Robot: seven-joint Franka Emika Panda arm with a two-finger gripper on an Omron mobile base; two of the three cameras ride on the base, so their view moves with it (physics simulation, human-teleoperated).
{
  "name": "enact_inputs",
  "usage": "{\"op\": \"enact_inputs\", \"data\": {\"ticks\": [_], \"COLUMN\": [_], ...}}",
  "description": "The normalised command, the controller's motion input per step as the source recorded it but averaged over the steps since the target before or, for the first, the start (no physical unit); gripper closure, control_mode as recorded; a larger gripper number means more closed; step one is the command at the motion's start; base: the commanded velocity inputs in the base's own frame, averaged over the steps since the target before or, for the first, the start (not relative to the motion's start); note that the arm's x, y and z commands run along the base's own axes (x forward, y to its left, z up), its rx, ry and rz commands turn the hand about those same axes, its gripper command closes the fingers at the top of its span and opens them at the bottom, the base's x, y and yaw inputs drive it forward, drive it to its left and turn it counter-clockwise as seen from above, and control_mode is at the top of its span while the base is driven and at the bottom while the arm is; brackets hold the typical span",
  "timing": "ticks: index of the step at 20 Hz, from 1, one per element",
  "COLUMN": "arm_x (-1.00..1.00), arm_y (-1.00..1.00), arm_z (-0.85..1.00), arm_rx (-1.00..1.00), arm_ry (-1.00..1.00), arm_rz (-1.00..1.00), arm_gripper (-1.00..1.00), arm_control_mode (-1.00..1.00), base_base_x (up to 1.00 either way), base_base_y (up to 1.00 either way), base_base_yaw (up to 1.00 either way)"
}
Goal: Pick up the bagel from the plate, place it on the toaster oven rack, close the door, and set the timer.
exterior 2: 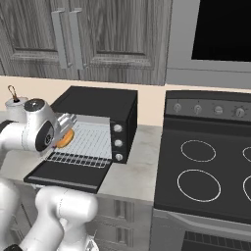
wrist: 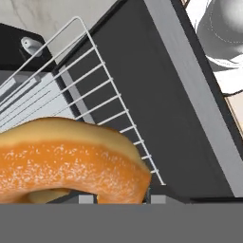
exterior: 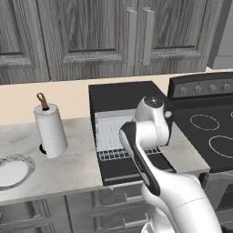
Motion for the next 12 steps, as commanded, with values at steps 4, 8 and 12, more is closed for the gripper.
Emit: {"op": "enact_inputs", "data": {"ticks": [4,8,12], "arm_x": [0.25,0.22,0.17], "arm_y": [-0.04,0.00,0.00], "arm_z": [-0.29,-0.20,-0.20], "arm_rx": [0.00,0.00,0.00], "arm_ry": [0.02,0.03,0.05], "arm_rz": [-0.02,-0.02,-0.01], "arm_gripper": [1.00,1.00,1.00], "arm_control_mode": [-1.00,-1.00,-1.00], "base_base_x": [0.00,0.00,0.00], "base_base_y": [0.00,0.00,0.00], "base_base_yaw": [0.00,0.00,0.00]}}
